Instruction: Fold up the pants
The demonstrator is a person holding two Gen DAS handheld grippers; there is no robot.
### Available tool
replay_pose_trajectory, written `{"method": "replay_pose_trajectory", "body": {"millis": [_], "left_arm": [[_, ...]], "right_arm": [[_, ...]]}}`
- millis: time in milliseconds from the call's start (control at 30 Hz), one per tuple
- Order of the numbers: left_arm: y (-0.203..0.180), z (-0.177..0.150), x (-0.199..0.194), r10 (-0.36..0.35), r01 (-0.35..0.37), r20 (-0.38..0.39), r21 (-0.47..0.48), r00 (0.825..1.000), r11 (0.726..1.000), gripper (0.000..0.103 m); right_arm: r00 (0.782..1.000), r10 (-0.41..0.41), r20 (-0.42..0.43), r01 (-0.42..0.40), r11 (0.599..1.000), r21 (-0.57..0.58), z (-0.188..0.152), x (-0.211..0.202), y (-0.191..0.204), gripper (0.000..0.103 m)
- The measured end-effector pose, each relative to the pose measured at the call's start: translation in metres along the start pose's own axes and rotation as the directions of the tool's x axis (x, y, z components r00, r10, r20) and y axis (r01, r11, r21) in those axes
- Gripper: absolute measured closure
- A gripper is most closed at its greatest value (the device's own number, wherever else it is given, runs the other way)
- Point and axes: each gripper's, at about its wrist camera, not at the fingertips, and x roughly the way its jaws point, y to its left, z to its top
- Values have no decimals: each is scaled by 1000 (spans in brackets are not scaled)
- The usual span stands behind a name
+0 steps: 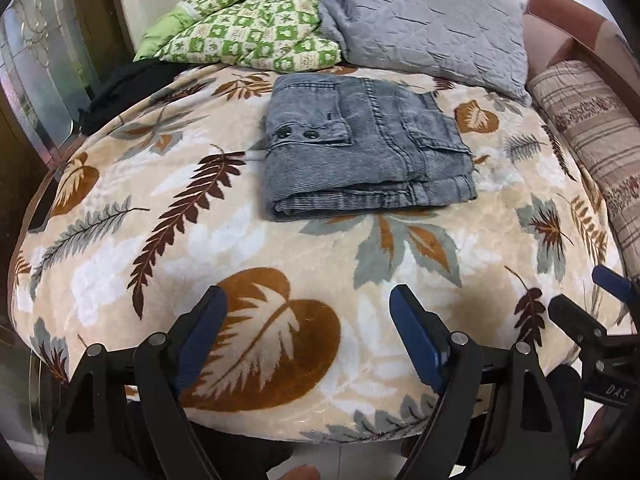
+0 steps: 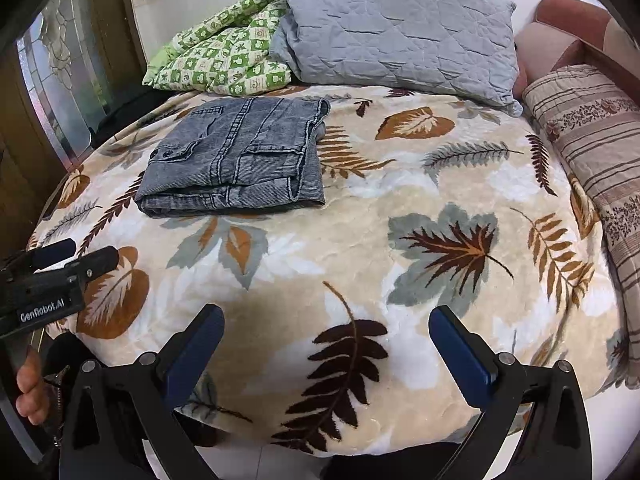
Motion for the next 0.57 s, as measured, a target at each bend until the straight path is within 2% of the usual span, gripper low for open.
{"method": "replay_pose_trajectory", "body": {"millis": [167, 367, 467, 567], "left_arm": [[-11, -1, 0, -34, 34, -13, 31, 999, 999, 19], [-20, 5, -26, -60, 56, 92, 43, 994, 997, 19], [-24, 7, -32, -74, 69, 113, 50, 991, 996, 19], [-27, 8, -37, -62, 53, 142, 63, 988, 997, 19]], "right_arm": [[1000, 0, -2, 0, 1000, 15, 0, 0, -4, 0], [1000, -11, -13, 12, 1000, 23, 1, 4, -8, 0], [1000, -17, -21, 17, 999, 37, 1, 6, -12, 0], [1000, -15, -26, 16, 999, 50, 1, 6, -16, 0]]}}
